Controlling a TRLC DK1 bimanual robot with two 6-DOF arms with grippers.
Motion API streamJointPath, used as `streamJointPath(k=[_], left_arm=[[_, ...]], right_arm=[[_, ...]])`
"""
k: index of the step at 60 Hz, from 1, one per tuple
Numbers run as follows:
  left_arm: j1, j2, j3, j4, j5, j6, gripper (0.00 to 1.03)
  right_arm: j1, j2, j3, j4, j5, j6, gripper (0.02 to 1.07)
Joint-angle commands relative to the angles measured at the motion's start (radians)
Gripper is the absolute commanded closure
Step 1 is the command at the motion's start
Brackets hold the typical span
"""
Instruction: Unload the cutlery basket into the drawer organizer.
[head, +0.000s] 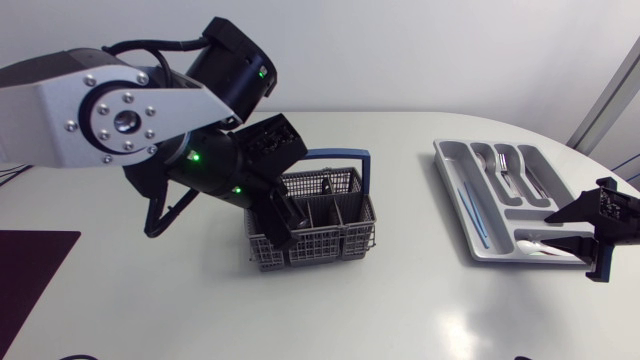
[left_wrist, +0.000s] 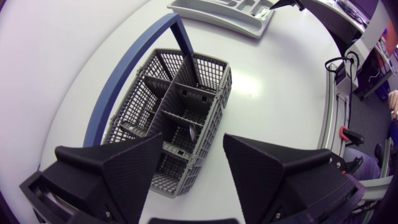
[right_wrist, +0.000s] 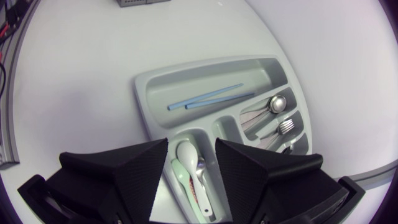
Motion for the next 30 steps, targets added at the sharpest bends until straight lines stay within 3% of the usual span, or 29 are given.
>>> streamJointPath(k=[1, 17, 30], left_arm=[[0.001, 0.027, -0.046, 0.027, -0.001, -0.023, 0.36], [0.032, 0.084, -0.069, 0.102, -0.001, -0.124, 0.47], [0.049, 0.130, -0.060, 0.129, 0.001, -0.157, 0.47]], right_arm=[[0.026, -0.060, -0.052, -0.031, -0.035, 0.089, 0.46], [0.070, -0.237, -0.147, -0.032, -0.136, 0.230, 0.41], [0.116, -0.318, -0.204, -0.031, -0.164, 0.288, 0.41]])
